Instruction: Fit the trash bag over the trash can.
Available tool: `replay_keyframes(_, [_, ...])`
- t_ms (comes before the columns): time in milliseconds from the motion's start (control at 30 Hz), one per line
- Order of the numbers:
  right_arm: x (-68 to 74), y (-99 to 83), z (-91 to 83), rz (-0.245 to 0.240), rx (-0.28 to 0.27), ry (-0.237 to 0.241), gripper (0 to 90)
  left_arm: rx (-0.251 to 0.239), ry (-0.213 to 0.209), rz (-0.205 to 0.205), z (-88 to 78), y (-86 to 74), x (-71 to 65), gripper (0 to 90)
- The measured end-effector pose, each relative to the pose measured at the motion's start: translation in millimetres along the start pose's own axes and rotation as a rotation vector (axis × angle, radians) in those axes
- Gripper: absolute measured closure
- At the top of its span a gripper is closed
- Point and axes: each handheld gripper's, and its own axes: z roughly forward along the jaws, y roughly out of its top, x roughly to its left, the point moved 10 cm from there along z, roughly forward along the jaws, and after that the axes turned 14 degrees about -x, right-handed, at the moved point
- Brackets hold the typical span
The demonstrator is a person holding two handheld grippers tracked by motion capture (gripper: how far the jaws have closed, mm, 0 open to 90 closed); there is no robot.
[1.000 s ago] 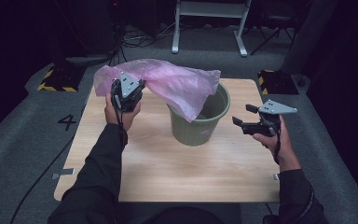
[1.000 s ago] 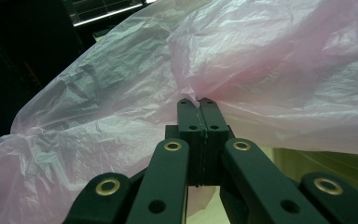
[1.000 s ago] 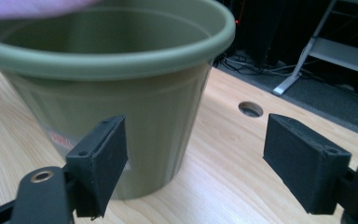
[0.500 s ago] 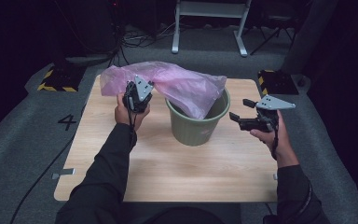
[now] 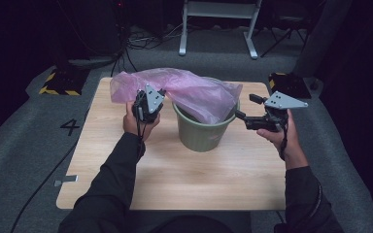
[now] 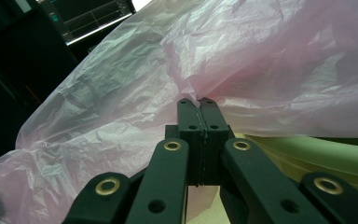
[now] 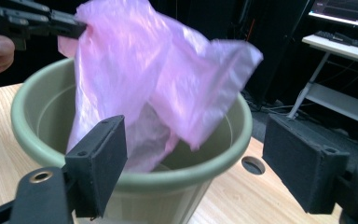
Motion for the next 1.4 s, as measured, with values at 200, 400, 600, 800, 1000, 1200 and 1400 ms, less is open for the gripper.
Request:
replay_keyframes(200, [-4.0,12.5,8.1,0.009,-0.010,-0.016,24.0,-0.009,-0.024,-0.003,-3.6,-1.0,-6.1,89.6])
replay_keyframes(400, [-3.1,10.9,21.8,0.020,0.016,-0.002,38.3,-0.037,-0.039,-0.005,-11.3,-0.5,-10.7,89.6])
replay_keyframes(600, [4.2,5.0,38.8,0.030,0.058,0.037,53.3,-0.071,-0.049,-0.002,-20.7,2.3,-9.4,89.6])
replay_keyframes(800, [3.5,-4.1,51.0,0.049,0.098,0.039,64.9,-0.106,-0.045,-0.011,-26.9,7.3,-8.2,89.6])
replay_keyframes(1000, [11.1,-9.4,63.0,0.041,0.142,0.070,77.1,-0.156,-0.066,-0.035,-35.5,14.9,-12.5,89.5])
replay_keyframes(1200, [20.6,-15.2,67.4,0.040,0.182,0.108,78.9,-0.173,-0.091,-0.025,-36.8,20.6,-22.2,89.5])
replay_keyframes(1400, [26.9,-19.6,69.9,0.053,0.211,0.133,70.2,-0.196,-0.096,-0.014,-40.8,28.6,-25.1,89.5])
